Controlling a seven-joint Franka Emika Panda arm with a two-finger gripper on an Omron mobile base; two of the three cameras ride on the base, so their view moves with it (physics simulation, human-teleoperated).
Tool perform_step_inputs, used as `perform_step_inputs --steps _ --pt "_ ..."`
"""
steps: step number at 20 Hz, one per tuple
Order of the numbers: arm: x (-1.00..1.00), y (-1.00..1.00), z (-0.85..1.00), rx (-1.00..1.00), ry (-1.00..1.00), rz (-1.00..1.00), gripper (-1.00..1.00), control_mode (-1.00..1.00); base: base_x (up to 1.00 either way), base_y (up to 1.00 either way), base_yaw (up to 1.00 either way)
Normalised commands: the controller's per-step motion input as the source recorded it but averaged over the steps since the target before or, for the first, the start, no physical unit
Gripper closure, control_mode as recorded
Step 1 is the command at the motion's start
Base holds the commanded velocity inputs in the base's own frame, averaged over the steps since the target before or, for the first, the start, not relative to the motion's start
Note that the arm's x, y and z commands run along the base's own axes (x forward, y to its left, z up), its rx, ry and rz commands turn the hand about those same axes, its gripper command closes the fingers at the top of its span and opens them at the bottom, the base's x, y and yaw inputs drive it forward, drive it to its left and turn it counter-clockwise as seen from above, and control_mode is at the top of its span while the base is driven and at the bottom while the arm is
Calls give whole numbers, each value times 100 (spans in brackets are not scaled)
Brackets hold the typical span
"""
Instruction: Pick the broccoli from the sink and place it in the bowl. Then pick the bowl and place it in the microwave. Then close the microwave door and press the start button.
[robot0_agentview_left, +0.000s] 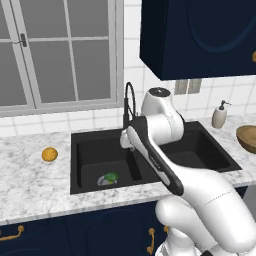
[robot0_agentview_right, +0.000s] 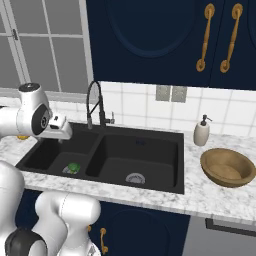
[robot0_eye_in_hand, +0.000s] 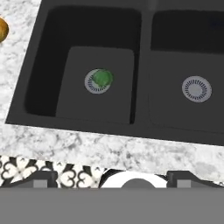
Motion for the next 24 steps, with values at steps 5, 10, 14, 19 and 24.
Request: perform_step_inputs --steps 5,10,14,19,24 --pt "33 40 -41 -5 19 5 -100 -100 0 0 0" --pt "25 36 -51 -10 18 8 -100 -100 0 0 0" --pt "5 9 -56 -4 0 7 -100 -100 0 0 0" --pt "15 0 -36 -1 0 4 -100 -100 0 0 0" --pt "12 0 -35 0 1 3 -100 -100 0 0 0"
